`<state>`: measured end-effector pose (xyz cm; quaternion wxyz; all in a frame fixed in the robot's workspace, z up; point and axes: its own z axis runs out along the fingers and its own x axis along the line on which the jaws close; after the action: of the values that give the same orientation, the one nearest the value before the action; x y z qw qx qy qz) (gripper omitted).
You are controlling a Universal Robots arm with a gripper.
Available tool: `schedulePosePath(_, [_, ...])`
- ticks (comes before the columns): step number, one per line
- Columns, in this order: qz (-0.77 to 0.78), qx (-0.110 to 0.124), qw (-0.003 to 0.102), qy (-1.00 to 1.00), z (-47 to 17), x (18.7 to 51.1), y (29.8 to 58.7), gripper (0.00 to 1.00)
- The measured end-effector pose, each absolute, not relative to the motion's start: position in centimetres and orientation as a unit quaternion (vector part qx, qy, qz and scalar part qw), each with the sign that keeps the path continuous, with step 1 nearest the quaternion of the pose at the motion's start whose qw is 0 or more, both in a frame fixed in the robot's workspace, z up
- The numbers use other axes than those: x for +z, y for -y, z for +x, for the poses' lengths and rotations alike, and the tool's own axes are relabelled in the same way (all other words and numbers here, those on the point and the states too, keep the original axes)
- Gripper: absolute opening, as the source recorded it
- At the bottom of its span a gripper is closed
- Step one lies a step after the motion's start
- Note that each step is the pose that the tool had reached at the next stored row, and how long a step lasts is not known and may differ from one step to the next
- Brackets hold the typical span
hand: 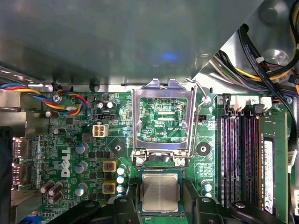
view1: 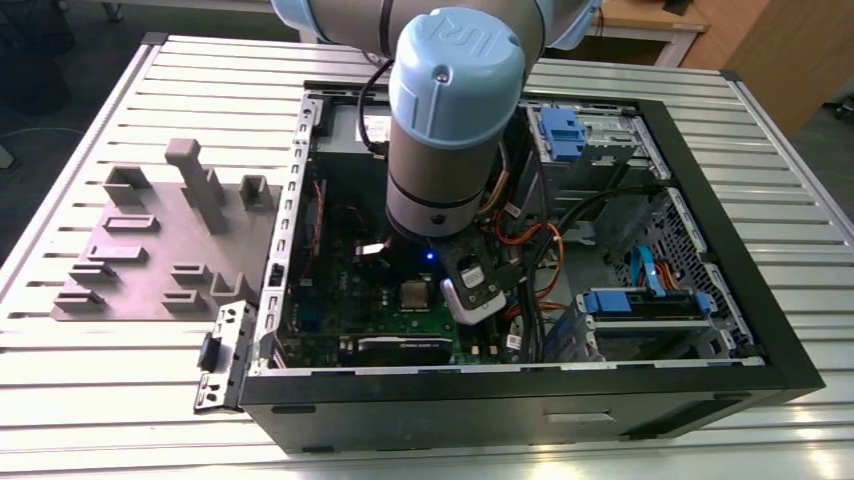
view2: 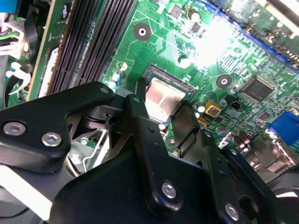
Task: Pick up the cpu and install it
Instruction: 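Pick up the cpu and move it towards the insertion slot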
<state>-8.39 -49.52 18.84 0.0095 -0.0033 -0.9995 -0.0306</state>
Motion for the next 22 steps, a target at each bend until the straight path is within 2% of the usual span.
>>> schedulePosePath(22, [-0.004, -0.030, 0.009, 0.999, -8.48, 19.08, 49.47, 0.47])
